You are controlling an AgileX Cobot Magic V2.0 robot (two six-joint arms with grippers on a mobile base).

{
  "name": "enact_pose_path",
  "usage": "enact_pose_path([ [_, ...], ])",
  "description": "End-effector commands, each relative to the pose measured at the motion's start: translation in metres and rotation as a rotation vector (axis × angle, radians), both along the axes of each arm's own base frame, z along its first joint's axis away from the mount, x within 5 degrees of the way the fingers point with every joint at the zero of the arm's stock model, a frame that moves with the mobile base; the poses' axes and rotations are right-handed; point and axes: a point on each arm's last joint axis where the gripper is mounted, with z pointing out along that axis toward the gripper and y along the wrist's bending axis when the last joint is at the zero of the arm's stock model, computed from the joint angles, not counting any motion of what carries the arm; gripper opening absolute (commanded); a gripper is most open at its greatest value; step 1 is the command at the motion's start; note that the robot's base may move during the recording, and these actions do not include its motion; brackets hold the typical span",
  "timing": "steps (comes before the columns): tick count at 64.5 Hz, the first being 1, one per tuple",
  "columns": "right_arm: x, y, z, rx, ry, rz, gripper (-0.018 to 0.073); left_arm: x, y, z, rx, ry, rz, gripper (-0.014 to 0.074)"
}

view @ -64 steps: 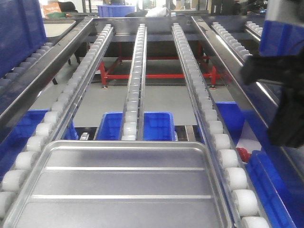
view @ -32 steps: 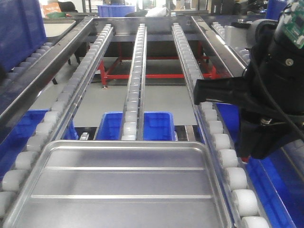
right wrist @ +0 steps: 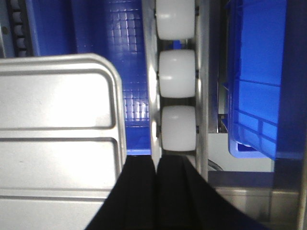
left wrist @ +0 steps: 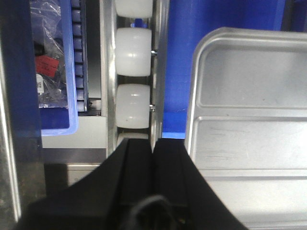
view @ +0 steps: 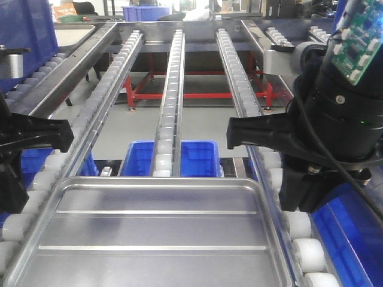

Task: Grab silver tray and stack on right shelf
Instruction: 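Lower both grippers toward the near corners of the silver tray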

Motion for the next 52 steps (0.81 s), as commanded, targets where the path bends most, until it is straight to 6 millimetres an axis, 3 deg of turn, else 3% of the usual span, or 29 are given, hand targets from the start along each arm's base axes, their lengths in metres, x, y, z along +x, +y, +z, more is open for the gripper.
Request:
enact_pose_path([
  [1,0.006,0.005,0.019,0.064,-0.105,0.026,0.0073,0.003,-0.007,0.017,-0.066,-0.061,0.002,-0.0094],
  [15,0.007,0.007,0.019,0.073,-0.114,0.029,0.0073,-0.006,-0.021,0.017,-0.068,-0.064,-0.066,-0.0094],
  [31,0.007,0.007,0.019,0.072,-0.113,0.028,0.0073,-0.006,-0.023,0.018,-0.078,-0.063,-0.063,-0.0094],
  [44,0.005,0.004,0.017,0.046,-0.085,0.021,0.0073,0.001,-0.028,0.024,-0.059,-0.043,-0.056,-0.0094],
  [52,0.004,0.003,0.016,0.031,-0.068,0.017,0.0073,0.006,-0.032,0.016,-0.011,0.018,-0.047,-0.0092],
])
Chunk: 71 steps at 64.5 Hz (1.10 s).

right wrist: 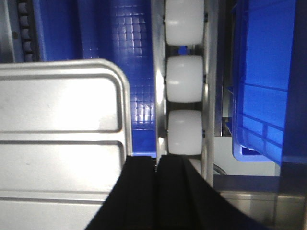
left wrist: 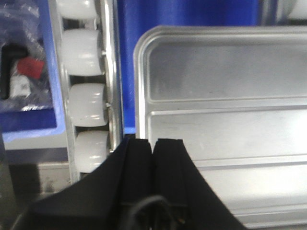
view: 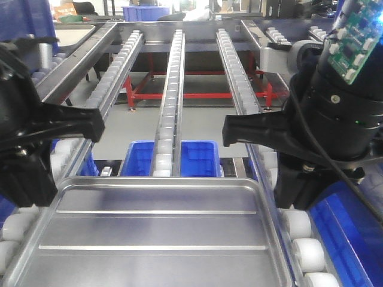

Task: Grab silver tray and stack on right shelf
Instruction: 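Lower both grippers toward the near corners of the silver tray, then close both grippers on the tray's side rims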

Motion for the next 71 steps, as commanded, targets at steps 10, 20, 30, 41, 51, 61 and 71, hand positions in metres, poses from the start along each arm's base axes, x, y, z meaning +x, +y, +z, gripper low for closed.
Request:
enact_pose_path([
  [10,0.0025,0.0011,0.0155,0.013,-0.051,0.014,0.0086,0.0008,-0.0036,0.0048,0.025,0.040,0.013,-0.0090],
  [20,0.0039,0.0027,0.0166,0.031,-0.069,0.018,0.0132,0.0025,-0.0051,0.0054,0.010,0.020,0.007,-0.0089],
  [30,0.0046,0.0035,0.0171,0.039,-0.078,0.020,0.0137,0.0045,-0.0067,0.0062,-0.004,-0.004,-0.006,-0.0089],
  [41,0.0046,0.0035,0.0171,0.039,-0.078,0.020,0.0137,0.0045,-0.0067,0.0062,-0.004,-0.004,-0.006,-0.0088],
  [51,0.0046,0.0035,0.0171,0.039,-0.078,0.020,0.0137,0.0045,-0.0067,0.0062,-0.004,-0.004,-0.006,-0.0084],
  [61,0.0046,0.0035,0.0171,0.039,-0.078,0.020,0.0137,0.0044,-0.0070,0.0063,-0.008,-0.004,-0.005,0.0126],
  [71,0.0046,0.0035,0.0171,0.038,-0.079,0.022,0.0182,0.0034,-0.0078,0.0061,-0.021,0.009,0.005,0.0371],
])
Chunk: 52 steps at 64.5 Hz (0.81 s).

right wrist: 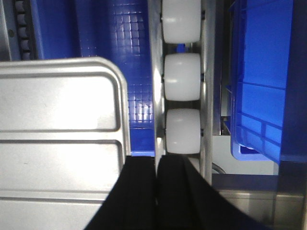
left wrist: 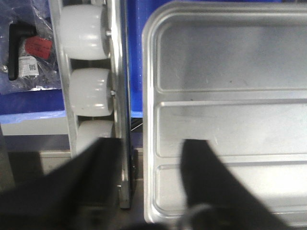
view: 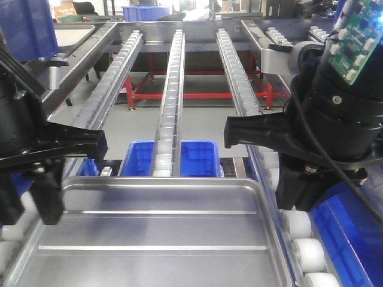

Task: Grab silver tray and stack on right shelf
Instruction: 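Close both grippers on the tray's side rims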

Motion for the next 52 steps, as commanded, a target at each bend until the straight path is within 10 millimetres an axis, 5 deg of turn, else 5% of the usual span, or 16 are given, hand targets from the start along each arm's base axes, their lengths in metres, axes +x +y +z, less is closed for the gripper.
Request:
enact_pose_path([
  [1,0.005,0.004,0.017,0.042,-0.082,0.023,0.0187,0.002,-0.005,0.016,-0.054,-0.054,-0.006,0.0375],
  [16,0.007,0.006,0.015,0.039,-0.093,0.049,0.0403,0.006,-0.008,0.006,-0.028,-0.041,-0.014,0.0339],
  [52,0.012,0.014,-0.003,0.058,-0.039,0.026,0.0406,0.011,-0.012,-0.005,-0.020,-0.042,-0.025,0.0325],
])
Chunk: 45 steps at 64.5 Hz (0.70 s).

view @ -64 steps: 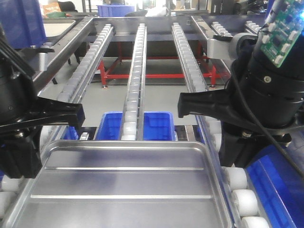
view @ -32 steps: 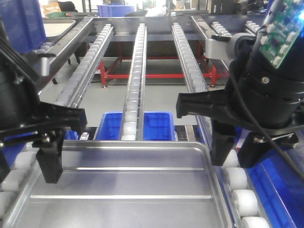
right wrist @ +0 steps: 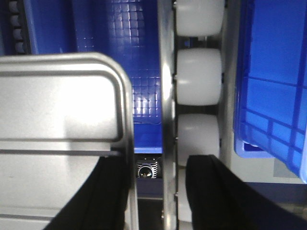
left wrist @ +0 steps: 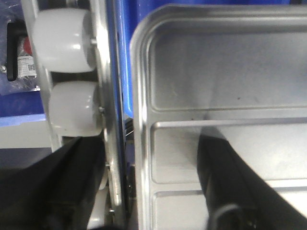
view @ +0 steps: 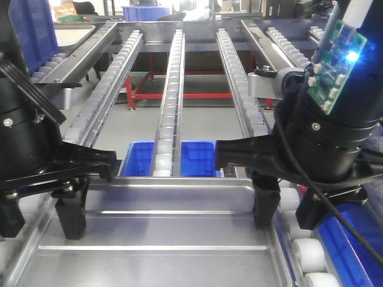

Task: Grab silver tray and stack on right shelf
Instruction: 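Close both grippers on the tray's side rims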

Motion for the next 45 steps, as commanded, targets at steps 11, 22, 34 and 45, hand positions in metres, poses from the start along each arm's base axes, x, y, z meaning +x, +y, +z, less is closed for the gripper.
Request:
enact_pose_path([
  [11,0.002,0.006,0.018,0.049,-0.069,0.033,0.0403,0.003,-0.005,0.013,-0.036,-0.053,-0.012,0.0325],
  [22,-0.004,0.013,0.017,0.037,-0.068,0.084,0.0403,0.003,-0.005,0.014,-0.038,-0.052,-0.011,0.0325],
  [34,-0.002,0.014,0.008,0.017,-0.043,0.086,0.0403,0.003,-0.005,0.014,-0.038,-0.052,-0.011,0.0325],
  [45,-0.002,0.015,0.008,0.018,-0.043,0.087,0.0403,0.003,-0.005,0.013,-0.034,-0.044,-0.008,0.0323],
])
